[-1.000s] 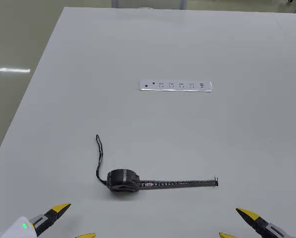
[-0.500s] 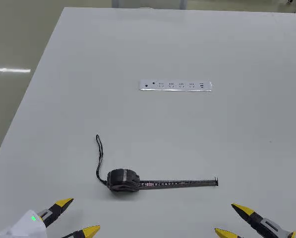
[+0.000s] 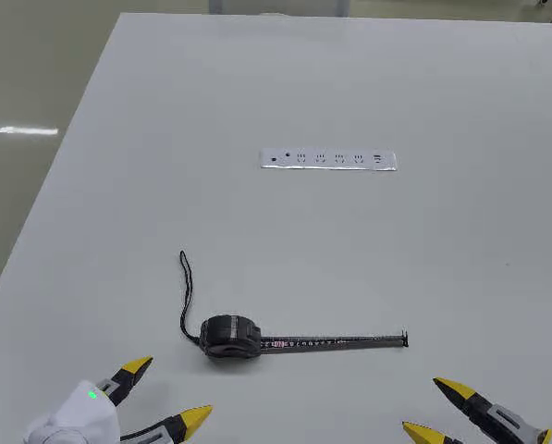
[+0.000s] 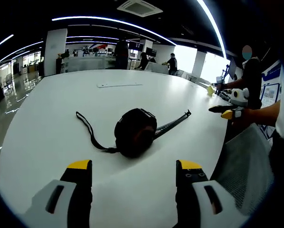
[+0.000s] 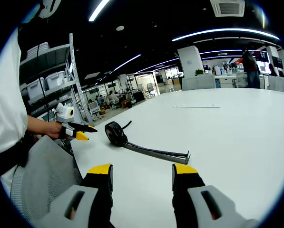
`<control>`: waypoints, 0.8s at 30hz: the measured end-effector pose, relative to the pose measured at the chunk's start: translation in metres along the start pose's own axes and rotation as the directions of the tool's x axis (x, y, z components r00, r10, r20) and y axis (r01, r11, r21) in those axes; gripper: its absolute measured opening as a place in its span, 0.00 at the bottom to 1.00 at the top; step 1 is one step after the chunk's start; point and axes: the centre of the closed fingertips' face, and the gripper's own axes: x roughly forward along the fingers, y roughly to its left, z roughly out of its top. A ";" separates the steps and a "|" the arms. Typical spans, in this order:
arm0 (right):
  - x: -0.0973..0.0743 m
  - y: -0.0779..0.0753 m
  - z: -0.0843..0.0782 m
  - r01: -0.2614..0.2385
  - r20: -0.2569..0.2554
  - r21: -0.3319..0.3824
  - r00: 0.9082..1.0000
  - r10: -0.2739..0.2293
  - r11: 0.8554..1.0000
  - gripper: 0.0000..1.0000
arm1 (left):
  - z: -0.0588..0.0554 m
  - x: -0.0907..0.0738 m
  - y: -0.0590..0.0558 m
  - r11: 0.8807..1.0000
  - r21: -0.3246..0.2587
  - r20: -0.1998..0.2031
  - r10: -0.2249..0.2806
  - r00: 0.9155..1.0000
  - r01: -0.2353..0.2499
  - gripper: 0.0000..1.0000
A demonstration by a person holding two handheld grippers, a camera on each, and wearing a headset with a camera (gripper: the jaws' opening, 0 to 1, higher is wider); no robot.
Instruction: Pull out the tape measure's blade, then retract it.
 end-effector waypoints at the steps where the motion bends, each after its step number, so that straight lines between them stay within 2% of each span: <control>1: 0.000 0.000 0.000 0.000 0.000 0.000 1.000 0.000 1.000 0.50 | 0.001 0.001 0.000 1.000 0.008 -0.003 0.002 1.000 -0.002 0.70; 5: -0.001 -0.002 0.001 0.004 0.001 -0.001 1.000 -0.004 1.000 0.50 | 0.005 0.003 0.000 1.000 -0.020 0.009 0.005 1.000 -0.005 0.70; 13: 0.000 -0.005 0.000 0.004 0.002 -0.001 1.000 -0.004 1.000 0.50 | 0.006 0.011 -0.005 1.000 0.003 -0.002 0.004 1.000 -0.004 0.70; 20: 0.004 -0.006 -0.002 -0.006 -0.013 -0.006 1.000 0.006 1.000 0.50 | 0.014 0.019 -0.007 1.000 0.005 0.004 0.010 1.000 -0.010 0.71; 24: 0.005 -0.009 0.000 -0.002 -0.009 -0.008 1.000 0.002 1.000 0.50 | 0.013 0.026 -0.010 1.000 0.006 -0.014 0.021 1.000 -0.021 0.71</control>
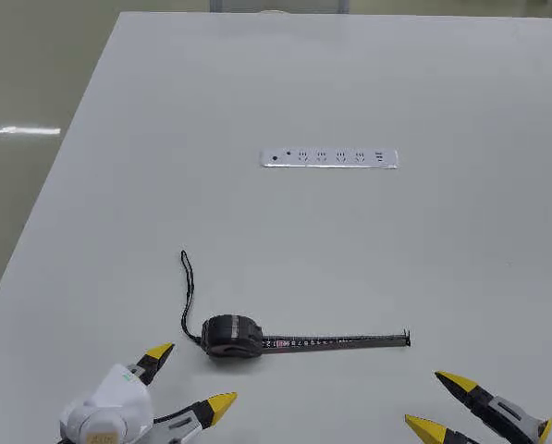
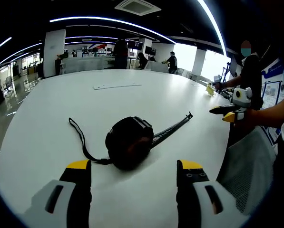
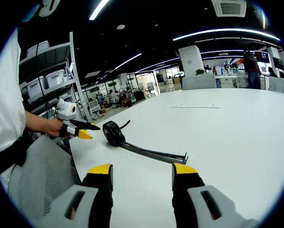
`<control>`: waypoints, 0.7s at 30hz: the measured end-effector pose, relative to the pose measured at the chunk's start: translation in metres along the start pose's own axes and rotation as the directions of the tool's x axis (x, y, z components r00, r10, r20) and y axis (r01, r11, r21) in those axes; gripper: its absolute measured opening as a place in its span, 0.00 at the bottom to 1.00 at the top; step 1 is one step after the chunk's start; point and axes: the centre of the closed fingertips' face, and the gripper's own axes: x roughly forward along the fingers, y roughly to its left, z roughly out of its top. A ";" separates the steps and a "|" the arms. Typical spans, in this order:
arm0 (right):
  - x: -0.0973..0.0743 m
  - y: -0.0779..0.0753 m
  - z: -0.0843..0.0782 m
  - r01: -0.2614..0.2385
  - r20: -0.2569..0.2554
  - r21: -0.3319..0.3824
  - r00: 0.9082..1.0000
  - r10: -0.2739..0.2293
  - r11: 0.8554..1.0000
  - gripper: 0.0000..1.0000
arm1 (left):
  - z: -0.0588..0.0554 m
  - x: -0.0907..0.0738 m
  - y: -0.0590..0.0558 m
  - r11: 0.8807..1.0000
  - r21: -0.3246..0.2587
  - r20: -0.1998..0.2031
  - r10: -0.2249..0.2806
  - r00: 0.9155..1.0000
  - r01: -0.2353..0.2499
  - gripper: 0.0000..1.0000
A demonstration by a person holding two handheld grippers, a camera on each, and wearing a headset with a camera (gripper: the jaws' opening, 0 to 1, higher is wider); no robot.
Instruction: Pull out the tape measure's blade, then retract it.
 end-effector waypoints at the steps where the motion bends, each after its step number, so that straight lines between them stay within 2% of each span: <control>1: 0.000 0.000 0.000 0.000 0.000 -0.002 1.000 0.000 1.000 0.50 | 0.000 0.001 0.000 1.000 -0.004 0.000 0.003 1.000 -0.003 0.71; 14: 0.001 -0.009 0.000 0.000 -0.007 -0.006 1.000 0.000 1.000 0.49 | 0.010 0.017 0.002 0.998 -0.031 -0.018 0.054 0.998 -0.054 0.75; 21: 0.001 -0.013 0.000 0.000 -0.010 -0.008 1.000 0.000 1.000 0.49 | 0.015 0.025 0.004 0.994 -0.057 -0.027 0.097 0.995 -0.099 0.79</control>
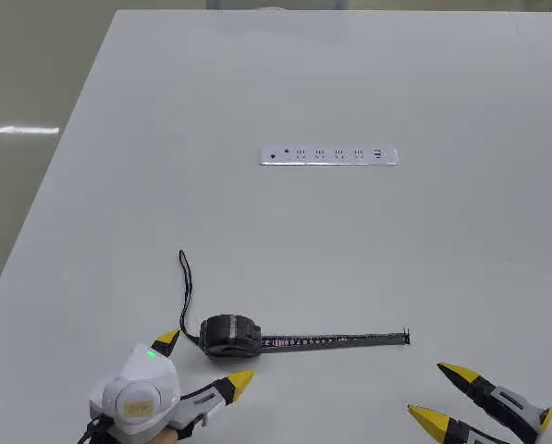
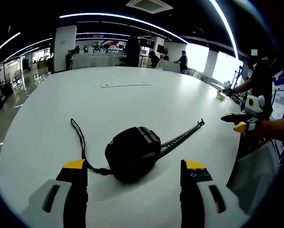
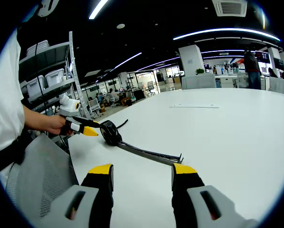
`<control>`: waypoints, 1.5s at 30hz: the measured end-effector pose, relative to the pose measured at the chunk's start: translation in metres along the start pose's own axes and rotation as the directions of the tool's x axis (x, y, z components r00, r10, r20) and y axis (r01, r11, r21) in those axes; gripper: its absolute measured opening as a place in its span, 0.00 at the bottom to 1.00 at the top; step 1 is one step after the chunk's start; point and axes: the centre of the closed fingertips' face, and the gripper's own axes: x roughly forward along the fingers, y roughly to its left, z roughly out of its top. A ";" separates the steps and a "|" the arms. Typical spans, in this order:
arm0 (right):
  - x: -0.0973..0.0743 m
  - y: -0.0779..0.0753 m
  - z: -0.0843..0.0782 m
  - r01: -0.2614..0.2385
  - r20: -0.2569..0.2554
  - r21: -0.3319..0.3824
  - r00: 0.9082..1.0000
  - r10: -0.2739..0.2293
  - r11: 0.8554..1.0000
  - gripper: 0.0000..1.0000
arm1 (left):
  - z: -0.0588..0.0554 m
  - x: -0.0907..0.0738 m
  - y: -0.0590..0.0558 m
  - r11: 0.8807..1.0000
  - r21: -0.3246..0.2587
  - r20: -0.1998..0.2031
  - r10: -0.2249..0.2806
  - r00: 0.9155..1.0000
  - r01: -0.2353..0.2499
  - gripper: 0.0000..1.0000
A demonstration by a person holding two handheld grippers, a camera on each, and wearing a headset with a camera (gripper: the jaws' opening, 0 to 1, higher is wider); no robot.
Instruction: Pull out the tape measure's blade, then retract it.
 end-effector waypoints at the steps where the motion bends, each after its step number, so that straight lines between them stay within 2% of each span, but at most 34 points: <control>1: 0.000 -0.001 0.000 0.000 0.000 0.000 1.000 0.000 1.000 0.49 | 0.000 0.001 0.000 1.000 -0.003 -0.002 0.003 1.000 -0.003 0.79; 3: 0.001 -0.002 0.000 -0.001 0.000 0.001 1.000 0.001 1.000 0.49 | -0.001 0.003 0.001 1.000 -0.014 -0.011 0.012 1.000 -0.013 0.80; 13: 0.005 -0.007 0.000 -0.006 -0.003 -0.002 1.000 0.006 1.000 0.48 | 0.002 0.009 -0.003 0.997 -0.070 -0.006 0.028 1.000 -0.028 0.83; 17: 0.007 -0.009 0.001 -0.008 -0.006 -0.004 1.000 0.008 1.000 0.49 | 0.000 0.013 -0.007 0.997 -0.067 -0.014 0.025 1.000 -0.026 0.82; 19: 0.008 -0.009 0.001 -0.010 -0.007 -0.006 1.000 0.010 1.000 0.49 | 0.001 0.014 -0.007 0.995 -0.098 -0.010 0.029 1.000 -0.030 0.82; 27: 0.011 -0.016 -0.003 -0.016 -0.023 -0.010 1.000 0.016 1.000 0.49 | 0.003 0.020 -0.009 0.995 -0.094 -0.017 0.044 0.999 -0.046 0.83; 38: 0.015 -0.020 -0.007 -0.020 -0.040 -0.010 0.999 0.020 1.000 0.48 | 0.005 0.026 -0.002 0.984 -0.154 -0.020 0.085 0.996 -0.087 0.82; 45: 0.018 -0.024 -0.009 -0.031 -0.055 -0.015 0.998 0.031 0.999 0.48 | 0.006 0.031 -0.002 0.975 -0.204 -0.021 0.086 0.996 -0.089 0.83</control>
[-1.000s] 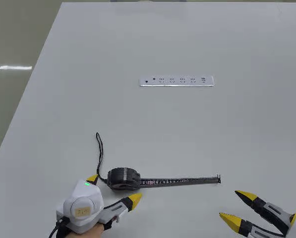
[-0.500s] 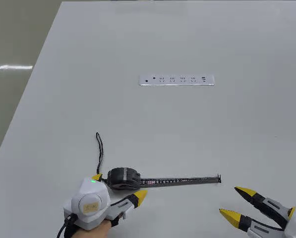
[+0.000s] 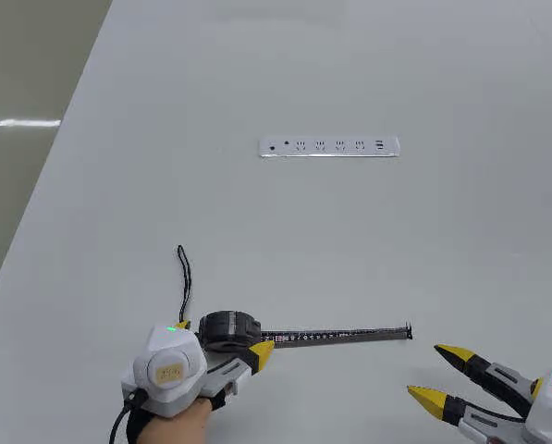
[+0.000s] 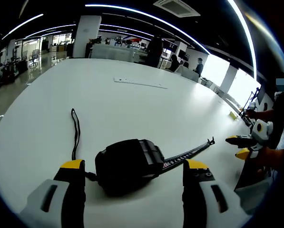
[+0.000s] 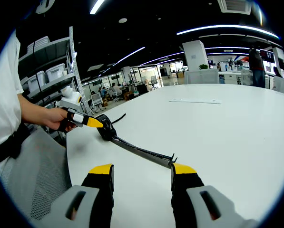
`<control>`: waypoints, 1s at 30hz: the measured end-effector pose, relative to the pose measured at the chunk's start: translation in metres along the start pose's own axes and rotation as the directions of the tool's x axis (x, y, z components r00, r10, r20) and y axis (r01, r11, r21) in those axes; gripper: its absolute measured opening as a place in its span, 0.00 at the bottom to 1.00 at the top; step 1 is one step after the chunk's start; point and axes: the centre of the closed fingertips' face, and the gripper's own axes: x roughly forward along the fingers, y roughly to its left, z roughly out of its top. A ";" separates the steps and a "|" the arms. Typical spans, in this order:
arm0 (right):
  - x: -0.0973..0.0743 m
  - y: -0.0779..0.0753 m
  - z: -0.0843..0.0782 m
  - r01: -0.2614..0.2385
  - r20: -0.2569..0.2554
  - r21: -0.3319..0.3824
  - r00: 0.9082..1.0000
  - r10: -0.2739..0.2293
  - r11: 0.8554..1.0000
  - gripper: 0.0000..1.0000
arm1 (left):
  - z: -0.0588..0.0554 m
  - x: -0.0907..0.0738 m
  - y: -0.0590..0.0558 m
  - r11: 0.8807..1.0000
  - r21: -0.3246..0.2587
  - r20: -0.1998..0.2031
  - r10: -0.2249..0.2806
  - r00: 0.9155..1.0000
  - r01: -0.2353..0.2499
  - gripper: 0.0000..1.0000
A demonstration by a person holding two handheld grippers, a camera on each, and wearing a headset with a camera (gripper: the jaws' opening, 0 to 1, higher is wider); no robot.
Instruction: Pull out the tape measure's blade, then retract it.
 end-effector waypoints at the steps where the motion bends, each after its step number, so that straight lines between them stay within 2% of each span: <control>1: 0.000 -0.002 0.000 -0.001 -0.001 0.000 1.000 0.001 1.000 0.48 | 0.000 0.000 0.000 1.000 0.003 -0.001 0.001 1.000 -0.001 0.83; 14: 0.001 -0.012 0.003 -0.007 -0.005 0.002 1.000 0.007 1.000 0.47 | 0.004 0.007 -0.004 0.999 -0.040 0.003 0.018 1.000 -0.018 0.82; 18: 0.001 -0.012 0.003 -0.007 -0.003 0.002 1.000 0.007 1.000 0.47 | 0.004 0.010 0.000 0.997 -0.073 0.003 0.033 0.999 -0.033 0.81; 20: 0.000 -0.013 0.002 -0.005 -0.004 0.001 1.000 0.005 1.000 0.47 | 0.001 0.012 0.003 0.995 -0.090 -0.013 0.037 0.999 -0.038 0.78; 22: -0.001 -0.013 0.002 -0.002 0.001 0.005 1.000 0.002 1.000 0.47 | 0.001 0.013 0.005 0.991 -0.125 -0.008 0.043 0.999 -0.043 0.78; 24: -0.002 -0.013 0.001 -0.001 -0.001 0.006 1.000 0.001 1.000 0.47 | 0.000 0.015 0.006 0.992 -0.120 -0.015 0.045 0.999 -0.047 0.78; 30: -0.004 -0.015 0.000 0.006 0.000 0.010 1.000 -0.006 1.000 0.46 | -0.001 0.017 0.008 0.987 -0.152 -0.017 0.054 0.998 -0.056 0.78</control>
